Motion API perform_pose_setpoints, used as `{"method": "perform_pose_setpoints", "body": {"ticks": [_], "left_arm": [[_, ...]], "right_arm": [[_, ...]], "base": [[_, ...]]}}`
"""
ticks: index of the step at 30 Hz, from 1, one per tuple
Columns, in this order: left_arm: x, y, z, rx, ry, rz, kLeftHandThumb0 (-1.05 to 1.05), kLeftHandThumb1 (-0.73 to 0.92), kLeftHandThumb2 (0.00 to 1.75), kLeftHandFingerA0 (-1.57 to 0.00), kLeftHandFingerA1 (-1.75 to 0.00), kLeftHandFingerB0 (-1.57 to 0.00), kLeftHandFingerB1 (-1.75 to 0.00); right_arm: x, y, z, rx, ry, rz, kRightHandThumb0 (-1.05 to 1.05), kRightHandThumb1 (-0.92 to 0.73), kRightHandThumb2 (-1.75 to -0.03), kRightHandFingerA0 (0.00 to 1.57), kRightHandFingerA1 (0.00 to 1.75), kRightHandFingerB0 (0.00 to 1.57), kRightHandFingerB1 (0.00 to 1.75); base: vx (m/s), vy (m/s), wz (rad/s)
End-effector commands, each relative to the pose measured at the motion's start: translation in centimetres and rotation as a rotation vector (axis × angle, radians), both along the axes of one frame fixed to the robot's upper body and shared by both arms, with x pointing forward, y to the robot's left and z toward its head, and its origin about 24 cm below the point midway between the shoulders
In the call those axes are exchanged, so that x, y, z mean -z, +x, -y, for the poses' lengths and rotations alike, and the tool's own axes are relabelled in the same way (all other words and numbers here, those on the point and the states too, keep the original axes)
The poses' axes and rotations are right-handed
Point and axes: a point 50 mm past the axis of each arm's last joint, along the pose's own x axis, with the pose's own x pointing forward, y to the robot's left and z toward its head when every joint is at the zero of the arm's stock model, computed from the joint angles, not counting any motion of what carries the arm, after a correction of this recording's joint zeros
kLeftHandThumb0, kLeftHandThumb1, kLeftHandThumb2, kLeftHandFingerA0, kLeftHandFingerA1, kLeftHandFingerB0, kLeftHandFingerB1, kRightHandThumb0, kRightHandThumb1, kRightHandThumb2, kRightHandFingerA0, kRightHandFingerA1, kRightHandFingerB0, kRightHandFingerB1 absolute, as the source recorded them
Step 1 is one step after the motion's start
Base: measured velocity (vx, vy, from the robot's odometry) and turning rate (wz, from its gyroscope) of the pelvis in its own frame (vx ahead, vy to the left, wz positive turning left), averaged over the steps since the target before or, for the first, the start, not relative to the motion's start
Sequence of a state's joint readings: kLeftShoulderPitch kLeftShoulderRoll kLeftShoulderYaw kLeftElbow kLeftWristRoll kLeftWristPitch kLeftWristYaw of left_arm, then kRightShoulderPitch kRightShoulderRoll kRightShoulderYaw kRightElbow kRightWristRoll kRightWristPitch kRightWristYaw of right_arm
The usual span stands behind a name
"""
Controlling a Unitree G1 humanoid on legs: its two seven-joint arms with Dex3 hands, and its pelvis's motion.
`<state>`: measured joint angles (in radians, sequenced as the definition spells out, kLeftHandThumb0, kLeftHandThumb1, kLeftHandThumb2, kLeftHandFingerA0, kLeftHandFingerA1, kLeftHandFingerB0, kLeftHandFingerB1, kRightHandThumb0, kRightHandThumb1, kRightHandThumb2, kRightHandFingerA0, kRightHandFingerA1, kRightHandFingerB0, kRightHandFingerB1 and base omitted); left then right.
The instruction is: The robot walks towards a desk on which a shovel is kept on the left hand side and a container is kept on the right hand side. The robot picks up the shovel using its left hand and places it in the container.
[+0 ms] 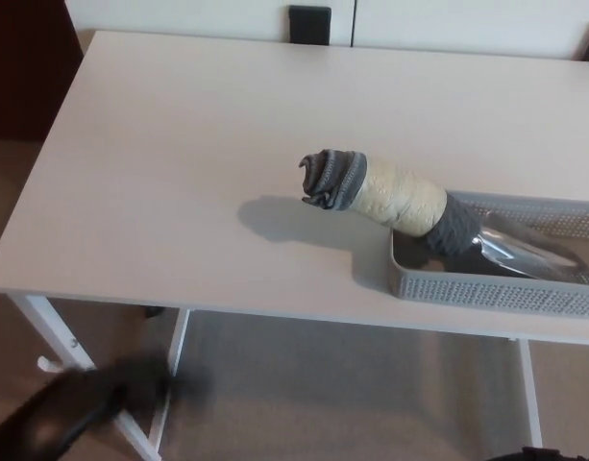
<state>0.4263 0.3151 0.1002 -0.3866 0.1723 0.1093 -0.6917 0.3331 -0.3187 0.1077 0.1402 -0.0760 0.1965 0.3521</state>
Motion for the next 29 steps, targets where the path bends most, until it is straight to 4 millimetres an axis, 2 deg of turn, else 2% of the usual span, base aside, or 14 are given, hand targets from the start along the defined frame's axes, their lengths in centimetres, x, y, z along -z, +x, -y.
{"method": "perform_pose_setpoints", "body": {"ticks": [1,2,3,4,5,6,7,8,9,11,15,19,25,29], "left_arm": [[5.3,-7.9,-6.0,0.151,-0.252,-0.434,-0.73,0.51,0.85,-0.06,-0.36,-0.10,-0.35],[5.9,-8.0,-6.0,0.110,-0.189,-0.451,-0.73,0.51,0.85,-0.06,-0.36,-0.10,-0.35],[6.3,-7.9,-5.7,0.097,-0.129,-0.426,-0.37,0.31,0.93,-0.03,-0.52,0.00,-0.47],[6.8,-7.7,-5.4,0.055,-0.078,-0.420,-0.76,0.49,0.81,-0.08,-0.43,-0.15,-0.39],[7.5,-7.5,-5.4,0.008,-0.056,-0.428,-0.70,0.55,0.58,-0.10,-0.32,-0.17,-0.27],[8.6,-7.2,-5.3,-0.050,-0.019,-0.421,-0.36,0.26,0.88,-0.03,-0.52,0.00,-0.48],[8.7,-7.2,-5.3,-0.054,-0.011,-0.414,-0.36,0.26,0.88,-0.03,-0.52,0.00,-0.48],[9.0,-7.2,-5.4,-0.069,-0.003,-0.405,-0.69,0.54,0.57,-0.11,-0.34,-0.15,-0.27],[9.9,-7.2,-5.8,-0.162,0.007,-0.387,-0.73,0.47,0.78,-0.06,-0.39,-0.10,-0.33],[10.4,-7.4,-6.2,-0.217,0.022,-0.377,-0.73,0.47,0.78,-0.06,-0.39,-0.10,-0.30],[11.3,-7.6,-7.7,-0.351,0.006,-0.411,-0.81,0.50,0.86,-0.04,-0.12,-0.10,-0.09],[11.5,-7.8,-9.1,-0.419,0.009,-0.411,-0.85,0.50,0.87,0.00,-0.06,0.00,-0.01],[11.7,-7.9,-9.4,-0.414,0.042,-0.404,-0.78,0.47,0.87,0.00,-0.14,0.00,-0.11],[11.8,-7.8,-9.5,-0.387,0.095,-0.387,-0.81,0.55,0.95,-0.04,-0.22,-0.05,-0.15]], "right_arm": [[1.1,-2.5,2.4,0.124,0.008,-0.022,-0.32,-0.53,-0.55,0.58,0.53,0.46,0.46],[1.2,-2.6,2.4,0.128,0.011,-0.020,-0.32,-0.53,-0.55,0.58,0.53,0.46,0.46],[1.2,-2.6,2.3,0.130,0.017,-0.012,-0.33,-0.53,-0.55,0.58,0.53,0.45,0.46],[1.1,-2.7,2.2,0.137,0.027,-0.004,-0.39,-0.46,-0.70,0.52,0.58,0.41,0.53],[0.9,-2.7,2.1,0.143,0.036,0.007,-0.34,-0.54,-0.55,0.56,0.53,0.41,0.46],[0.7,-2.7,2.1,0.148,0.042,0.025,-0.35,-0.55,-0.55,0.55,0.52,0.41,0.45],[0.7,-2.8,2.0,0.148,0.042,0.027,-0.35,-0.55,-0.55,0.55,0.52,0.41,0.45],[0.7,-2.8,2.1,0.147,0.042,0.030,-0.37,-0.55,-0.55,0.54,0.52,0.40,0.44],[0.6,-2.8,2.2,0.152,0.046,0.038,-0.38,-0.55,-0.56,0.53,0.51,0.39,0.43],[0.7,-2.8,2.3,0.158,0.049,0.043,-0.39,-0.56,-0.56,0.53,0.51,0.39,0.43],[0.6,-2.8,2.6,0.168,0.051,0.048,-0.41,-0.56,-0.56,0.52,0.50,0.37,0.42],[0.7,-3.0,2.4,0.167,0.051,0.055,-0.42,-0.55,-0.55,0.54,0.51,0.38,0.43],[0.7,-3.1,2.4,0.176,0.056,0.053,-0.39,-0.55,-0.55,0.54,0.52,0.39,0.44],[0.7,-3.1,2.5,0.188,0.062,0.050,-0.37,-0.55,-0.55,0.53,0.51,0.38,0.43]], "base": [[0.00,0.007,-0.10],[0.00,0.000,0.00],[0.00,0.000,0.00],[0.00,0.000,0.00],[0.00,0.000,0.00],[0.00,0.000,0.00],[0.00,0.000,0.00],[0.00,0.000,0.00],[0.00,0.000,0.00],[0.00,0.000,0.00],[0.00,0.000,0.00],[0.00,0.000,0.00],[0.00,0.000,0.00],[0.00,0.000,0.00]]}}
